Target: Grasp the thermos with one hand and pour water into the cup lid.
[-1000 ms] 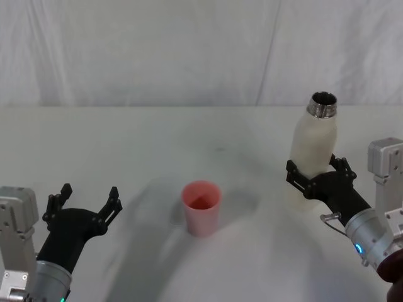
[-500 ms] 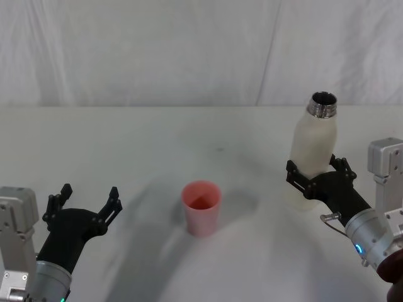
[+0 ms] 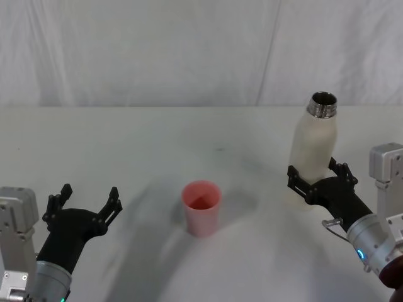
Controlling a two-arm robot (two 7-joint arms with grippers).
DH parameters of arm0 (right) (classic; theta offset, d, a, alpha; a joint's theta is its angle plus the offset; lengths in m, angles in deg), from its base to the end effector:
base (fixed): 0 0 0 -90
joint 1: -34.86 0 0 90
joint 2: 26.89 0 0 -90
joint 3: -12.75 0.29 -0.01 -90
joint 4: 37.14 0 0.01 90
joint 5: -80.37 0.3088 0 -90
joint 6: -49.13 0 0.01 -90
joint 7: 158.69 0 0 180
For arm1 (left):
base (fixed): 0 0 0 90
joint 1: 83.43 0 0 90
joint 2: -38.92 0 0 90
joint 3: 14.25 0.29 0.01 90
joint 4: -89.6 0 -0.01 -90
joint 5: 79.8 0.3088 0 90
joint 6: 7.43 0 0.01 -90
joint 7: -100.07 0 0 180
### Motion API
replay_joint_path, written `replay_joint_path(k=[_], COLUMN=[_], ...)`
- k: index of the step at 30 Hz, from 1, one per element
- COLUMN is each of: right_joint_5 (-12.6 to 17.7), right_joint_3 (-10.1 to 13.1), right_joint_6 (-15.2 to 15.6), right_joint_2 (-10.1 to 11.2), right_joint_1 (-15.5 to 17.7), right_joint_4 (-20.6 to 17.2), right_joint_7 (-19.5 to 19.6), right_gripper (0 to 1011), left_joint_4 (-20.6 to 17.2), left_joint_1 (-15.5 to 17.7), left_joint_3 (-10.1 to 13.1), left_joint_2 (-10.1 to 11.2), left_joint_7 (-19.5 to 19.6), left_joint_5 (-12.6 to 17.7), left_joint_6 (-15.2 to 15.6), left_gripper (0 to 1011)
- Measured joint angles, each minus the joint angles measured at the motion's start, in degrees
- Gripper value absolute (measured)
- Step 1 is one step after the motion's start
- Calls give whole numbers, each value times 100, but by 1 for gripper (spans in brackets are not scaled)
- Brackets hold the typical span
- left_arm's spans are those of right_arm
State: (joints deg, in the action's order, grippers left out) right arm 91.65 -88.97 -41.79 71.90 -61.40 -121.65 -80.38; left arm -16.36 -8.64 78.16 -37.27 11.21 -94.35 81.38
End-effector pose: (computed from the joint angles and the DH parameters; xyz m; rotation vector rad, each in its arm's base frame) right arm 0.3544 0.0150 -0.2997 0.0172 0.0205 -1.1808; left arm 0.2530 0.0376 -0.2852 -0.0382 0.0140 1.4460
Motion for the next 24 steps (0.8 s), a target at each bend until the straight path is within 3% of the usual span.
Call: replay_joint_path(k=[15, 24], right_joint_5=[101, 163], right_joint_3=[-13, 46], right_joint_6=[46, 70], right_joint_2=[70, 149], right_joint_1=[163, 447], right_joint_4=[-82, -357], right_joint_7=[-84, -64], right_gripper=[1001, 1001], left_joint_4=[0, 0], left_joint_1=[0, 0], left_joint_3=[0, 0], left_joint_2=[0, 0], left_joint_7=[0, 0], left_joint_5=[0, 0], left_joint_6=[0, 0], left_gripper=[1001, 1001])
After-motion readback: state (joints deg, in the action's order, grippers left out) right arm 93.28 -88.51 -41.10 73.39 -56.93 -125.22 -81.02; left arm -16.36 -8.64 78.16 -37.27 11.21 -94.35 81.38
